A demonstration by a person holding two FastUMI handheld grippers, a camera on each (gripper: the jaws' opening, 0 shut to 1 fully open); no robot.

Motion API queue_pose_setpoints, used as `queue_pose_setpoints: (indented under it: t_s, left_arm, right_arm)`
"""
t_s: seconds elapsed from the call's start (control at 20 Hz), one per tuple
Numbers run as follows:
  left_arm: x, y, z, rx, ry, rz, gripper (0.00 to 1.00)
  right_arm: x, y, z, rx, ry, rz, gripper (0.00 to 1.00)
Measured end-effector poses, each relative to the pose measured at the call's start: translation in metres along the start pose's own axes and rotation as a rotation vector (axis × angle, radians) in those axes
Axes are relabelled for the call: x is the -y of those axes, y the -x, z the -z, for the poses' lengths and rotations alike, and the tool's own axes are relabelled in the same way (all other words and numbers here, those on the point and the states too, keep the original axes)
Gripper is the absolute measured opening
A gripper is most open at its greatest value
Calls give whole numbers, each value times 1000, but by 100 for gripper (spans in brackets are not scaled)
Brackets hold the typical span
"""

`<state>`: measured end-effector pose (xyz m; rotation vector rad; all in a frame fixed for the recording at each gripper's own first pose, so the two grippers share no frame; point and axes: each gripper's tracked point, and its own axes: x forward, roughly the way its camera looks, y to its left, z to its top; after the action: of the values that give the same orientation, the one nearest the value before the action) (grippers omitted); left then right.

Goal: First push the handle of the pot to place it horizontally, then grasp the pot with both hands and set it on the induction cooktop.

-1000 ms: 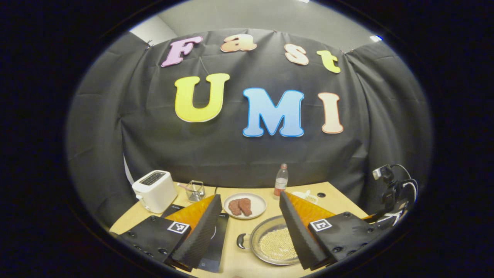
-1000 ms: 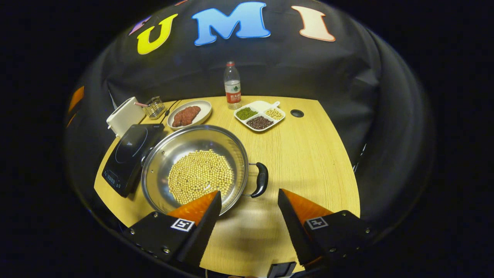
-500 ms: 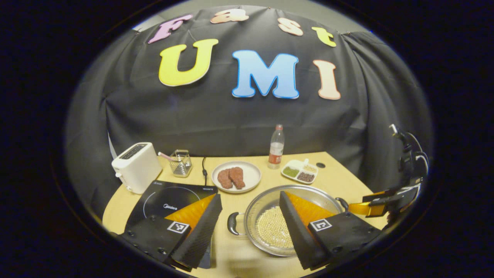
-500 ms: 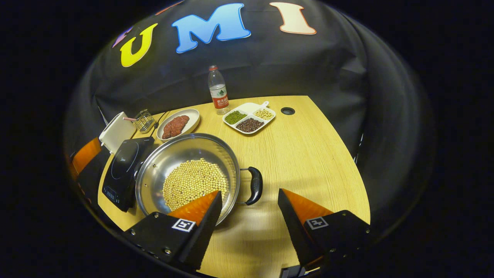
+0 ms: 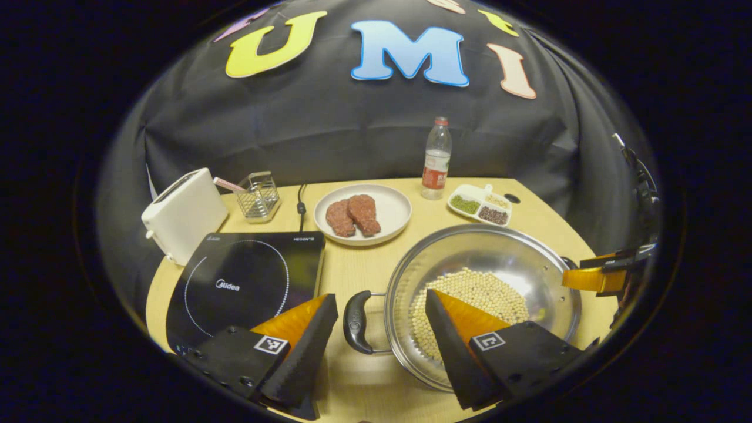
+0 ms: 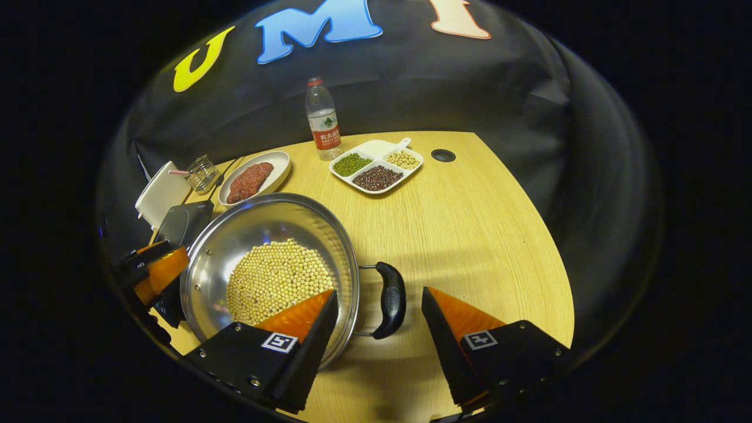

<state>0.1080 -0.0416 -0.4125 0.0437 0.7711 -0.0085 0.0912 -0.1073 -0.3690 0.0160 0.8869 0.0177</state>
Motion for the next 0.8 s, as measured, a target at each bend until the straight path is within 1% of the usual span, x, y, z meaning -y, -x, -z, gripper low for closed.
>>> queue_pose_setpoints:
  t_s: [0.1,0.15,0.2,0.25,0.3,0.35,0.4,0.45,0.5,0.55,0.6,0.65,0.7,0.75,0.8]
  left_arm:
    - [-1,-8,7,-26,-7,-5,98]
    - [-4,-11,9,-38,-13,-16,95]
    - [-11,-13,10,-44,-20,-37,89]
    - [-14,-16,11,-55,-18,-41,82]
    - [-13,-17,13,-66,-15,-40,75]
    - [-12,-22,18,-90,-14,-30,69]
    - [-11,-19,19,-103,-19,-24,70]
    - [-12,-25,17,-99,-29,-16,65]
    - [-12,-23,19,-103,-39,-7,68]
    - [-11,-21,18,-99,-44,5,69]
    - [-10,-23,20,-101,-46,18,68]
    - [-10,-25,20,-103,-48,32,68]
    - [-10,-26,21,-103,-42,43,68]
    - [-11,-25,21,-108,-37,53,62]
    - [-11,-25,20,-107,-34,60,63]
  right_arm:
    - [2,-9,0,-9,-2,9,87]
    - [1,-12,2,-16,-2,8,82]
    - [2,-15,4,-33,-3,18,82]
    - [3,-17,8,-46,-10,22,78]
    - [1,-20,8,-51,-23,19,78]
    - [-1,-25,12,-59,-36,15,71]
    - [-3,-25,13,-69,-48,7,70]
    - [-2,-30,13,-67,-50,12,62]
    - [-1,-30,13,-67,-41,19,62]
    - [-2,-30,14,-67,-42,24,62]
    - [-2,-31,12,-63,-60,23,62]
    - [-3,-29,14,-68,-70,25,58]
    - [-3,-29,14,-67,-65,27,58]
    - [-3,-24,14,-62,-58,28,58]
    - [-3,-28,15,-66,-62,28,55]
